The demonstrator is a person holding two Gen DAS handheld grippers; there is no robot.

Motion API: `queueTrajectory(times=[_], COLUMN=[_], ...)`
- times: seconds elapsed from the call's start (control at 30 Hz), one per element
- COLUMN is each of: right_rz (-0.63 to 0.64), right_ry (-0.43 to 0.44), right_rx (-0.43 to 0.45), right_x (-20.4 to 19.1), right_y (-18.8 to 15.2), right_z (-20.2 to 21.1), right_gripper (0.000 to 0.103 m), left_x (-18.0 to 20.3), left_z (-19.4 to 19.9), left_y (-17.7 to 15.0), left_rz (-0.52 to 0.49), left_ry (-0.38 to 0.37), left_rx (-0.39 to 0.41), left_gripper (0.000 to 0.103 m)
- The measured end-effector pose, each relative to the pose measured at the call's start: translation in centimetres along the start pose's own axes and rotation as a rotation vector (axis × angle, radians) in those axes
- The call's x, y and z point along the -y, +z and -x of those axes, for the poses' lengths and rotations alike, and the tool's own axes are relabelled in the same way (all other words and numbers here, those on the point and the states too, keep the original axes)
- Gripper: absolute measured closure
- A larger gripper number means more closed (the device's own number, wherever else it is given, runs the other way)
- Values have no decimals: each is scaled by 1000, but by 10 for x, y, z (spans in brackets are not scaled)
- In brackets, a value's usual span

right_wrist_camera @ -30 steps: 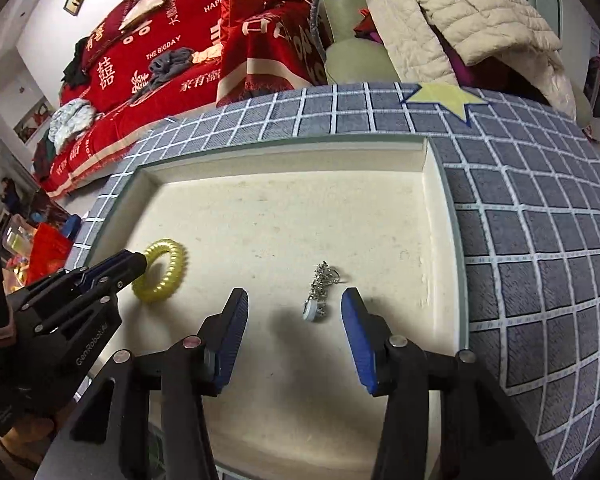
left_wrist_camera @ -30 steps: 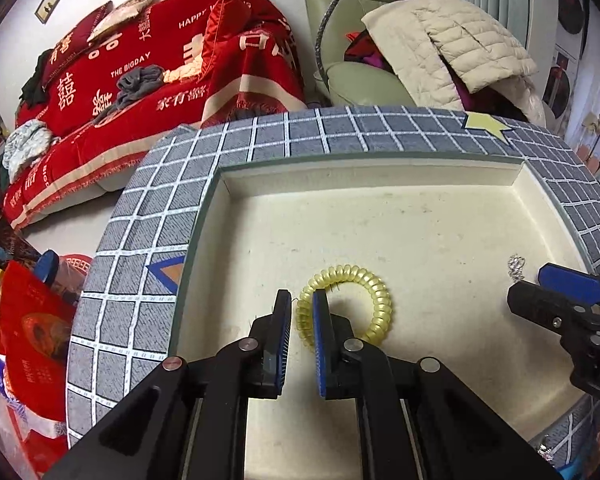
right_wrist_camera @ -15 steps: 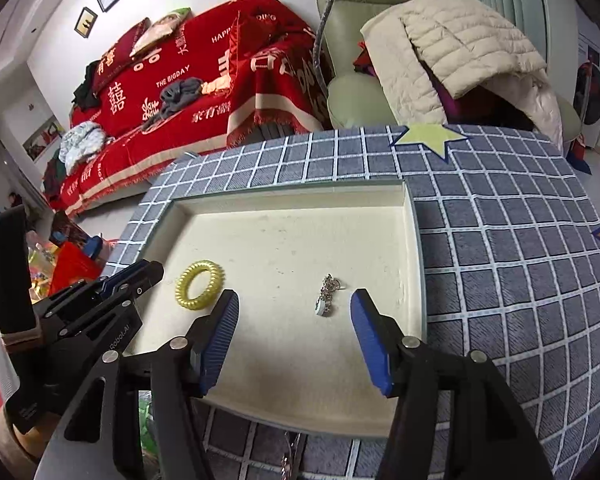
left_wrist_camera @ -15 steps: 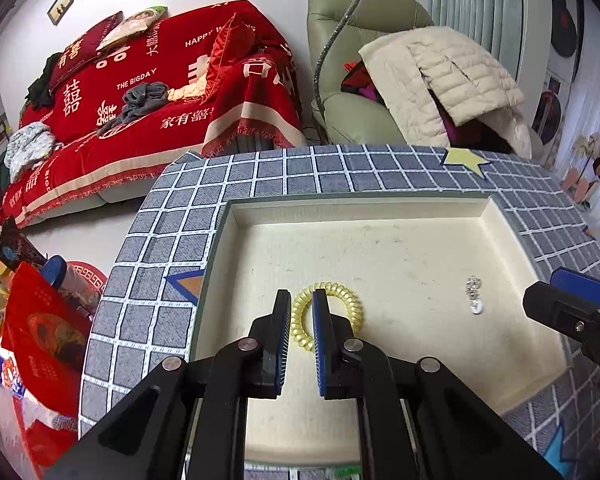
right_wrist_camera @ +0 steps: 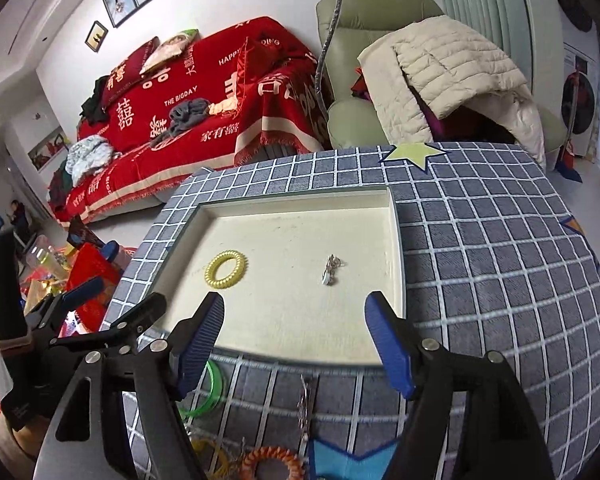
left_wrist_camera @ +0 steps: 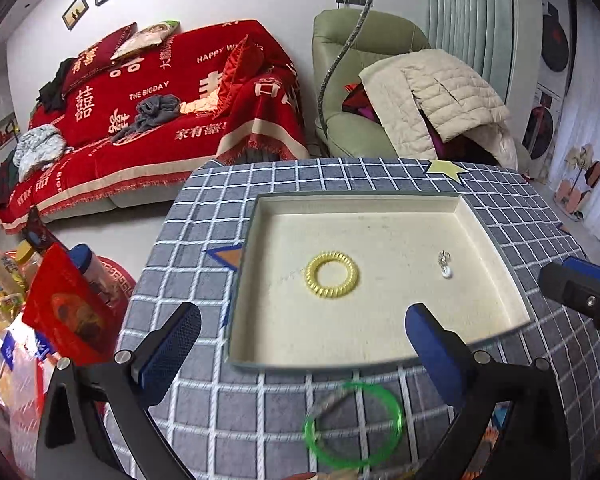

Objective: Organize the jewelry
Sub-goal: 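Grasp the green bangle with the left gripper while the right grasps the silver hair clip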

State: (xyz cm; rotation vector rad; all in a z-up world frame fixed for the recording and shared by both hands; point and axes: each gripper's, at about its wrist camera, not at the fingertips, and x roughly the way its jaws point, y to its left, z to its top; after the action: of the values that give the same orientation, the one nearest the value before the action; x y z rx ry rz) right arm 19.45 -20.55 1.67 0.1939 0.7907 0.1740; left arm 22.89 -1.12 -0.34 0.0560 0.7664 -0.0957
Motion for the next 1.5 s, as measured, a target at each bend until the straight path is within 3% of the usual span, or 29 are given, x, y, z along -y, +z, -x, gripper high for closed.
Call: queueTrajectory(times=[0.1,0.37,0.77,0.97,1.2,1.5], right_rz=[-3,-32,-98,-123,-87,-47], right_ry=[-1,40,-30,-64,-72,-92], right_rx=[40,93,-60,-105,-129,-166], right_x=[-2,-2,24,33,27,21], right_y=[-12,-50,-107,-118,-110,-96], right_z=[18,52,52,42,28,4], right_gripper=[15,14,13,13,13,13], left_x=[-5,-21,-25,-29,-32,-26], left_z=[17,50,41,31,10,-13], left_y=[-11,-56,-115,-111,-98,-87], left_rz=[12,31,56,93,142,132], left_ry=[-5,32,20,31,15,31], left_rx=[11,20,-106,-146,-188,-217], left_gripper=[0,0,0,0,0,0])
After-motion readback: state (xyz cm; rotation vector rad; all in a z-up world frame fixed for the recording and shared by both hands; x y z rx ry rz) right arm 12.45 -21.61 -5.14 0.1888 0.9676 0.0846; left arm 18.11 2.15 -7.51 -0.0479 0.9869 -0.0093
